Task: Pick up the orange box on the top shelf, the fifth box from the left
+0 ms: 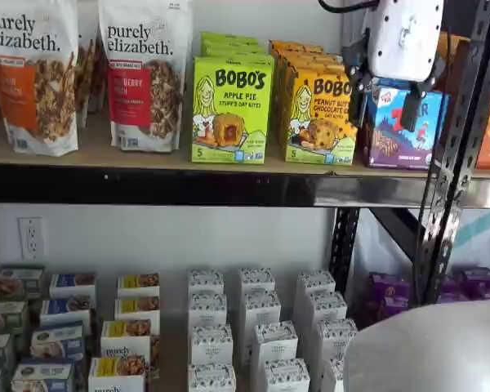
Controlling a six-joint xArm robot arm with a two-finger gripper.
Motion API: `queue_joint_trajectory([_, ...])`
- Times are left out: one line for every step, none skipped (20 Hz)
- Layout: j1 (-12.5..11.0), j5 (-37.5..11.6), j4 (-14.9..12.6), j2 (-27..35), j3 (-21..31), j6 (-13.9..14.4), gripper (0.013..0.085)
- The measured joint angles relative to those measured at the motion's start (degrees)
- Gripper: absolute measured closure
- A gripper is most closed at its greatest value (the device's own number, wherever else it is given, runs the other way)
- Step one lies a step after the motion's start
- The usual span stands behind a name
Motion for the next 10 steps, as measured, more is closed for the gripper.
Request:
queue_joint_trajectory([0.23,1.00,-0.30,0.58,-0.55,0.11,0.0130])
queue_joint_trajectory([0.62,2.57,-0.77,1.49,-1.46,0.28,0.0130])
queue_joint_trajectory([0.64,3.11,-0.78,1.77,-1.68,0.32,0.0130])
queue_joint_trajectory([0.59,3.33,-0.68,1.84,-1.75,0.33,0.0130])
queue_joint_trajectory([0.57,3.45,-0.61,1.88,-1.76,0.34,0.0130])
queue_joint_trajectory([0.57,3.53,-0.57,1.94,-1.75,0.37,0.0130])
queue_joint_trajectory([0.61,3.60,-0.57,1.99,-1.71,0.42,0.0130])
queue_joint_trajectory([0.68,3.62,-0.59,2.03,-1.64,0.46,0.0130])
queue_joint_trajectory([0.67,3.45,-0.49,2.01,-1.46,0.48,0.0130])
queue_joint_trajectory([0.62,3.20,-0.37,1.98,-1.27,0.48,0.0130])
